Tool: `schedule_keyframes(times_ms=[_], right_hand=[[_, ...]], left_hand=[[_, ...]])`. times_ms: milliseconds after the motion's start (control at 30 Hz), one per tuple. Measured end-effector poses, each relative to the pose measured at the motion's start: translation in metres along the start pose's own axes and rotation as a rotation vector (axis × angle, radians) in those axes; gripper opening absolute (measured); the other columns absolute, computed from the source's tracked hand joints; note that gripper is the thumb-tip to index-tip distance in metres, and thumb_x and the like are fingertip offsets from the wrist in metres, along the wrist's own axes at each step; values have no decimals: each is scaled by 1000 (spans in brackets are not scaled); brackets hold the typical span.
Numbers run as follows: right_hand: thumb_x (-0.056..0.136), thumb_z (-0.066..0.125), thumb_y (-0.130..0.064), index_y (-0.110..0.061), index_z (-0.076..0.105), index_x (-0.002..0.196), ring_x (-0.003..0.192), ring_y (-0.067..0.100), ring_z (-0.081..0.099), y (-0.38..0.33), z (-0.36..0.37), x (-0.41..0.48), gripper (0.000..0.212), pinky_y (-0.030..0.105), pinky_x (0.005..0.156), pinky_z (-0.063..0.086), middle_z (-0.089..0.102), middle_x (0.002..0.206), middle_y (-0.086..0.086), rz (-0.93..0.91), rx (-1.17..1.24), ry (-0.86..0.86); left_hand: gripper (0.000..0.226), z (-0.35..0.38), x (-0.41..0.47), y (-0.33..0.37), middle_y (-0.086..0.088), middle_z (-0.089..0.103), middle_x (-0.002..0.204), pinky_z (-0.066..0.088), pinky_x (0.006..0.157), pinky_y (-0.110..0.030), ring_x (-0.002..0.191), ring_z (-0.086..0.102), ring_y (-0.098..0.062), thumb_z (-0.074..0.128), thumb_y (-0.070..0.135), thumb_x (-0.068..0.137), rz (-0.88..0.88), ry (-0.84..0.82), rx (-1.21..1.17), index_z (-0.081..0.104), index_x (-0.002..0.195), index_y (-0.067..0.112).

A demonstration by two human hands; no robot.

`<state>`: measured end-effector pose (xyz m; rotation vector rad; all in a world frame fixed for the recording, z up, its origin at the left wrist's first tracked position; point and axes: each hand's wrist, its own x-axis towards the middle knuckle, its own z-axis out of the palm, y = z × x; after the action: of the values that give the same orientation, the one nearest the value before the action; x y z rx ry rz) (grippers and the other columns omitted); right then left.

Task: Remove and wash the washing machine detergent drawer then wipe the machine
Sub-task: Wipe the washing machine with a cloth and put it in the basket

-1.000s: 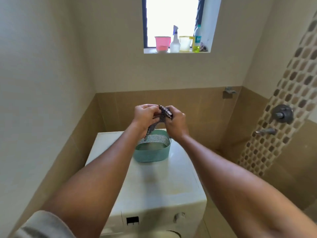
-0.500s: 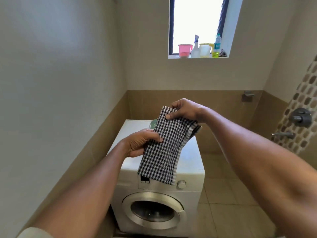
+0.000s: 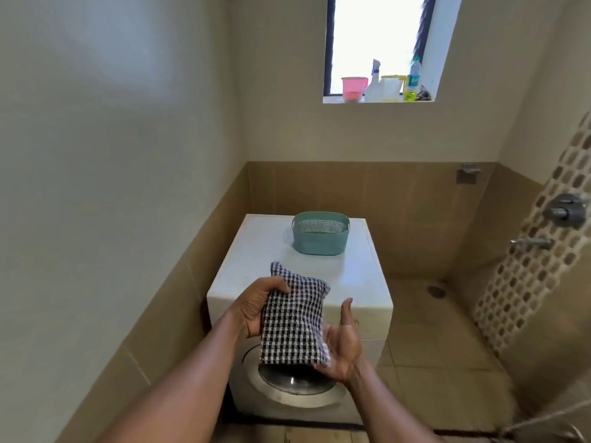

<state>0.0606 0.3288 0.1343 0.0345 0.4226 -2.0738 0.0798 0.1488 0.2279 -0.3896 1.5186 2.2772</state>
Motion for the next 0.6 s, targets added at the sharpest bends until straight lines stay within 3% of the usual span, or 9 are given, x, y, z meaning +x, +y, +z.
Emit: schedule_keyframes(times_ms=[100,200,267,467,600], right_hand=[[85,59,-66,6,39,142,126,42,43,3,18,5,93,58,118,16,40,142,29,-144,-89,60],[90,69,-21,4,52,133,110,34,60,3,34,11,53,49,103,47,58,128,24,-221,-395,216],[89,65,-7,2,58,125,105,32,65,10,40,17,39,44,88,55,64,123,23,-260,-525,334],[88,65,-5,-3,63,100,80,22,70,42,48,20,12,33,65,56,72,95,13,-472,-661,557],[88,68,-16,-5,53,121,91,26,72,61,44,18,37,35,71,58,70,108,15,-467,-764,625]], left_hand=[[40,-23,-9,-6,-20,72,95,55,86,-43,83,68,-32,65,11,65,-46,20,38,65,102,-3],[46,-45,-16,-4,-26,68,110,51,99,-50,98,65,-38,62,7,73,-60,7,103,63,116,-7],[49,-58,-18,-5,-32,63,125,45,107,-55,110,61,-42,60,-2,81,-35,6,143,56,128,-14],[33,-88,-25,-18,-29,67,125,58,93,-44,115,66,-40,55,-13,91,64,94,158,60,124,-7],[23,-93,-36,-24,-24,71,115,58,91,-42,104,70,-33,54,-5,97,39,56,124,60,120,-5]])
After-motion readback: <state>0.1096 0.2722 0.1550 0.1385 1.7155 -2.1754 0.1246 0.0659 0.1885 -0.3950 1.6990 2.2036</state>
